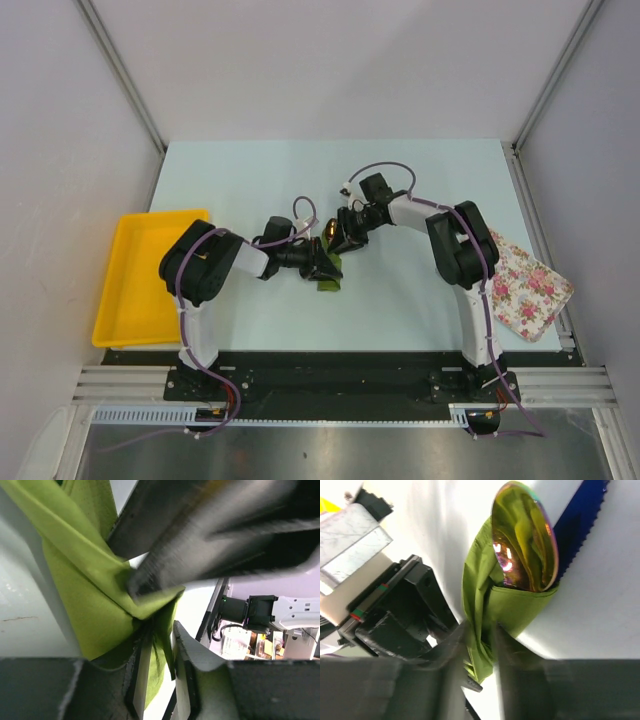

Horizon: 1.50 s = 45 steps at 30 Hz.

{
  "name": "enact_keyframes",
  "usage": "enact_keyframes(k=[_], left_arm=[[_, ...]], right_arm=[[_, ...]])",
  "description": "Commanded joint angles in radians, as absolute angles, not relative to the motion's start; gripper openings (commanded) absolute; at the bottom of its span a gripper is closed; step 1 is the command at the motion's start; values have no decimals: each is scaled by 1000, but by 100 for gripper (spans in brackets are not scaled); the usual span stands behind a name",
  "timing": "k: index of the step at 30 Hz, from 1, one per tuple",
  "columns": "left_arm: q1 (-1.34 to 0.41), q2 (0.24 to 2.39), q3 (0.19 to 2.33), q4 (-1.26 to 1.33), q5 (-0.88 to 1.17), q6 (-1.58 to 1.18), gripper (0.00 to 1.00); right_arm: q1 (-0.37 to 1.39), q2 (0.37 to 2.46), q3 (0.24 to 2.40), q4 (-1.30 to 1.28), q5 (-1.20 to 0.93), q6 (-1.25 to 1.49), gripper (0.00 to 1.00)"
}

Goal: Place the utensils on the paper napkin and roll it up

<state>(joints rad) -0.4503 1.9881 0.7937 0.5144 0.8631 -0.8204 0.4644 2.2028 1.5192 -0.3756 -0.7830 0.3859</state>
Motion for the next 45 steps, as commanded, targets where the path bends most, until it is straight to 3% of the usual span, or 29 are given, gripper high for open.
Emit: enact_keyframes(k=[1, 2, 5, 13, 16, 17, 19, 21, 25, 27, 28, 32, 37, 42, 43, 45], left_arm=[[-431, 2016, 773, 417, 747, -749, 33], [-430, 2016, 772, 419, 749, -749, 34], [-430, 2014, 764, 434, 753, -752, 37], [-414, 2005, 730, 475, 765, -769, 45], [-408, 1997, 724, 479, 769, -764, 46], [-408, 1999, 724, 476, 765, -761, 46], [-410, 2000, 726, 483, 769, -762, 46], [-410, 2003, 727, 486, 773, -764, 47], [-410, 2005, 729, 489, 776, -762, 47], [-410, 2005, 729, 491, 778, -764, 47], [-410, 2005, 727, 492, 778, -762, 47], [-410, 2006, 729, 495, 784, -762, 46], [-410, 2005, 730, 492, 787, -756, 46], [-410, 1999, 732, 498, 793, -755, 46], [-408, 1999, 732, 499, 795, -755, 46], [-407, 1988, 732, 509, 799, -758, 47]], right_arm=[[469, 2214, 1555, -442, -729, 304, 18], [466, 2203, 1549, -440, -720, 301, 7], [447, 2189, 1528, -440, -721, 299, 0], [414, 2194, 1497, -428, -761, 308, 0], [407, 2186, 1480, -408, -801, 325, 12], [405, 2183, 1474, -402, -807, 337, 24], [402, 2174, 1474, -387, -818, 347, 29], [405, 2169, 1479, -379, -813, 353, 28], [407, 2169, 1499, -397, -779, 328, 13], [408, 2183, 1525, -431, -776, 307, 12], [413, 2189, 1531, -440, -781, 299, 14], [426, 2184, 1536, -443, -790, 291, 44], [434, 2194, 1555, -422, -792, 310, 50], [446, 2229, 1589, -454, -739, 275, 38], [448, 2233, 1591, -460, -732, 267, 26], [443, 2241, 1589, -466, -719, 250, 13]])
